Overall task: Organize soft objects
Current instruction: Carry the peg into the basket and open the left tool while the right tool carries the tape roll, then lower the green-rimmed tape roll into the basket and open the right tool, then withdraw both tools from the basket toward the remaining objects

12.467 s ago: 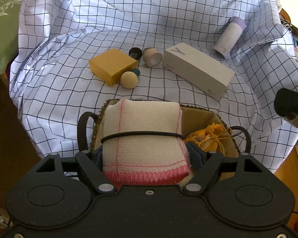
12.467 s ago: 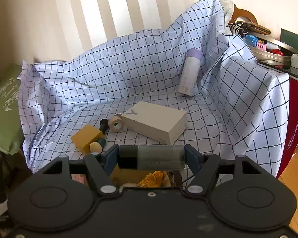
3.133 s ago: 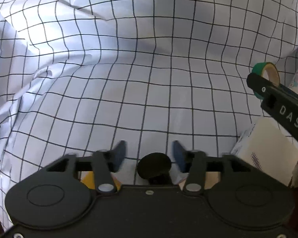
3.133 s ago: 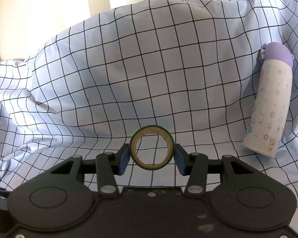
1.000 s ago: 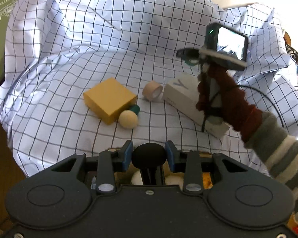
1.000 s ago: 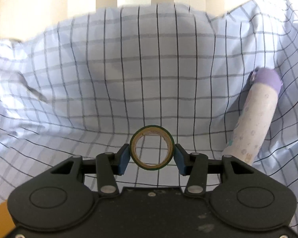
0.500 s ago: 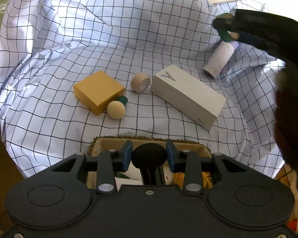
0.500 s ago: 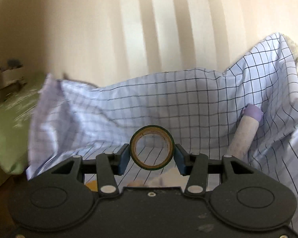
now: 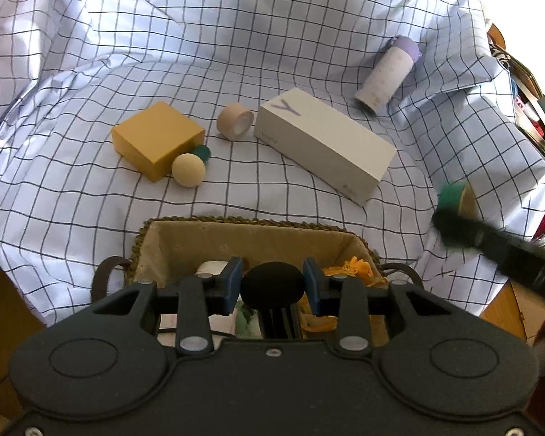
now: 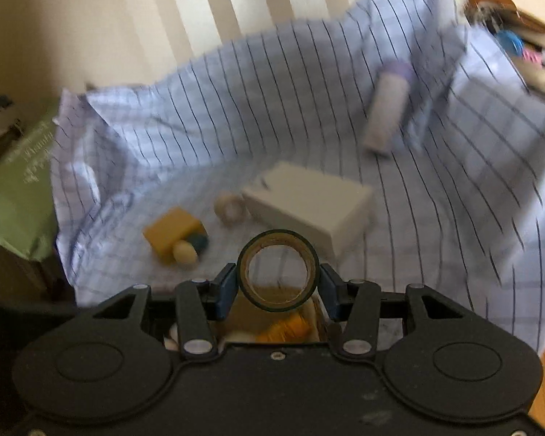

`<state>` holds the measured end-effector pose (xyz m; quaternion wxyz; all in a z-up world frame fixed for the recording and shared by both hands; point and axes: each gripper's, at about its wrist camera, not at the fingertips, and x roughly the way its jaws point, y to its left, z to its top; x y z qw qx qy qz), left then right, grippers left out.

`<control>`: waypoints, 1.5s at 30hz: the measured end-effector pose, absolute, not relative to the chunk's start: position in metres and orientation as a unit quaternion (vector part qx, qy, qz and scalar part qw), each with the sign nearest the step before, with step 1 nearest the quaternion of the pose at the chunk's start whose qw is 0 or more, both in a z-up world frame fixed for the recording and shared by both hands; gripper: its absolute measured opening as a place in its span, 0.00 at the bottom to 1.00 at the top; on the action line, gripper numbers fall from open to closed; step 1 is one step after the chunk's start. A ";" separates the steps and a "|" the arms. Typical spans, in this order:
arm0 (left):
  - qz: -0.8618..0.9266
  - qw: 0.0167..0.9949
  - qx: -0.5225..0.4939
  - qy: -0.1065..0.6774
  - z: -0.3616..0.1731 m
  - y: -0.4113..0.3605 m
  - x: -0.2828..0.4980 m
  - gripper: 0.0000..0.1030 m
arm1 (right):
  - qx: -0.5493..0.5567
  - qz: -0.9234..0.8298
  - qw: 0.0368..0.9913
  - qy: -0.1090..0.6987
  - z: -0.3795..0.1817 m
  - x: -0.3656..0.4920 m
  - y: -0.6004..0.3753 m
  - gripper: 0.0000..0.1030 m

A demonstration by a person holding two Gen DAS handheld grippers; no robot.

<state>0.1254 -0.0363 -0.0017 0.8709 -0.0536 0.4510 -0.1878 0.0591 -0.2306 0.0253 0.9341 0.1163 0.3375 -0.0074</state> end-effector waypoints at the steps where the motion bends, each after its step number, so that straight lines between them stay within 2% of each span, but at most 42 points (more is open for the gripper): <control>1: -0.190 0.871 -0.053 0.451 -0.002 -0.038 0.126 0.36 | 0.117 -0.010 0.931 0.345 0.022 0.057 -0.231 0.46; 5: -0.193 0.871 -0.050 0.449 -0.001 -0.044 0.125 0.38 | 0.122 -0.013 0.926 0.357 0.015 0.053 -0.232 0.46; 7: -0.190 0.871 -0.049 0.451 -0.001 -0.046 0.126 0.59 | 0.123 -0.013 0.925 0.360 0.014 0.055 -0.231 0.46; 9: -0.184 0.875 -0.053 0.444 0.000 -0.043 0.124 0.67 | 0.125 -0.012 0.924 0.361 0.014 0.055 -0.231 0.46; 26: -0.129 0.883 -0.057 0.447 -0.005 -0.022 0.132 0.67 | 0.097 0.059 0.916 0.385 0.012 0.056 -0.202 0.47; 30: -0.124 0.882 -0.057 0.451 -0.007 -0.020 0.132 0.67 | 0.097 0.069 0.916 0.382 0.014 0.056 -0.199 0.56; 45: -0.111 0.876 -0.060 0.465 -0.016 -0.013 0.131 0.68 | 0.094 0.062 0.911 0.397 0.008 0.058 -0.195 0.62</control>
